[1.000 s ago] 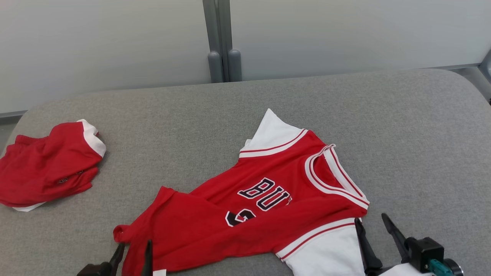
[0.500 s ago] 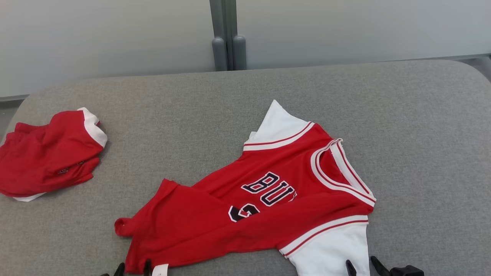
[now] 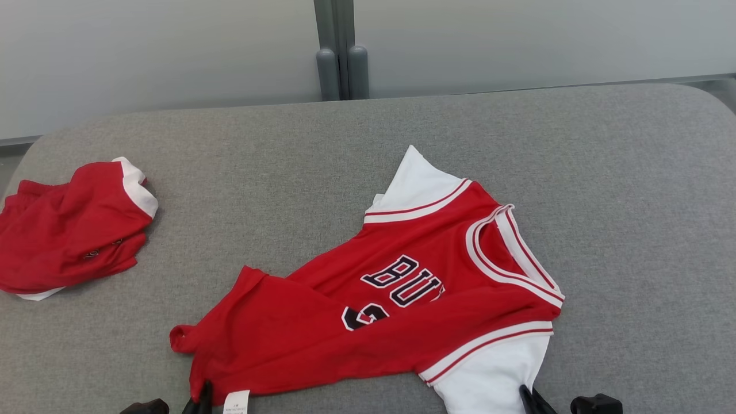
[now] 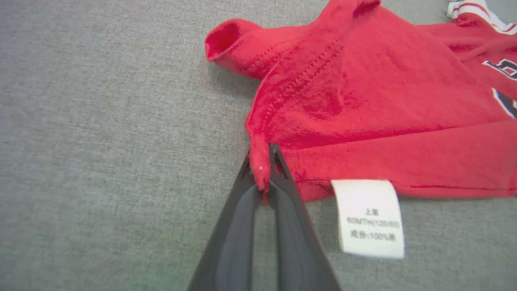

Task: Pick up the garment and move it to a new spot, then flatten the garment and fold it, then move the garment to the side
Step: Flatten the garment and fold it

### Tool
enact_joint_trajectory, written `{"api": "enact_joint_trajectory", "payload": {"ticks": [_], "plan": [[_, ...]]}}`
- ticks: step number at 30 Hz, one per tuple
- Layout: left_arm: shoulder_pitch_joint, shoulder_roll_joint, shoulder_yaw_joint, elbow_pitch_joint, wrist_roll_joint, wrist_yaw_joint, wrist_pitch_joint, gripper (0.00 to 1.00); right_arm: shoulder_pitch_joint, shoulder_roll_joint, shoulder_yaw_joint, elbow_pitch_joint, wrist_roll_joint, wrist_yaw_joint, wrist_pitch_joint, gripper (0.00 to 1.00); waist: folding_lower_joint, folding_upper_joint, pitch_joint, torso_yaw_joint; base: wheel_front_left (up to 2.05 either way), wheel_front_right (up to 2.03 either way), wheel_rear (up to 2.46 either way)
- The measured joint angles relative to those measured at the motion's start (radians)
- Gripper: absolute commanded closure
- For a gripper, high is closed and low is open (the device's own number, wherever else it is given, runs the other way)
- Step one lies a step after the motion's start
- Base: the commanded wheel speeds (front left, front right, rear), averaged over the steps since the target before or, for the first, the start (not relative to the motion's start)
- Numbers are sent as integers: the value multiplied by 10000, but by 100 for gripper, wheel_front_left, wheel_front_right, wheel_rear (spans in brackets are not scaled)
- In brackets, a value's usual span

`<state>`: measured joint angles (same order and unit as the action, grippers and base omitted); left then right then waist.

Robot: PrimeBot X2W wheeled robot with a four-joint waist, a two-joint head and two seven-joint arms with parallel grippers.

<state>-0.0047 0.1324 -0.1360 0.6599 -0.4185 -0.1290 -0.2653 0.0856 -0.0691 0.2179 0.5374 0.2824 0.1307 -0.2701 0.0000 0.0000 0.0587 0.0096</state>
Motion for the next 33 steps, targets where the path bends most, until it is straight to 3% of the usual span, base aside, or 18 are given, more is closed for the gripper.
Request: {"api": "enact_joint_trajectory", "payload": {"ticks": [9,16,25,33], "plan": [[-477,113,-86,-1484,-161,0,12,100,-663,-236,-169,-1664,178,2,58,100,0,0,-37,-43,0,0,0],[-2841,756,-648,-2088,-65,0,31,100,-2878,-968,-313,-2380,612,2,59,100,0,0,245,-278,0,0,0],[-8381,1988,-2316,-1779,-723,0,1022,100,-8211,-1883,13,-1233,1799,2,192,100,2,0,1339,-616,0,0,0],[-12933,2380,-2986,-330,-2105,0,1453,100,-13258,-2249,272,658,2598,2,784,100,3,0,2507,-954,0,0,0]]}}
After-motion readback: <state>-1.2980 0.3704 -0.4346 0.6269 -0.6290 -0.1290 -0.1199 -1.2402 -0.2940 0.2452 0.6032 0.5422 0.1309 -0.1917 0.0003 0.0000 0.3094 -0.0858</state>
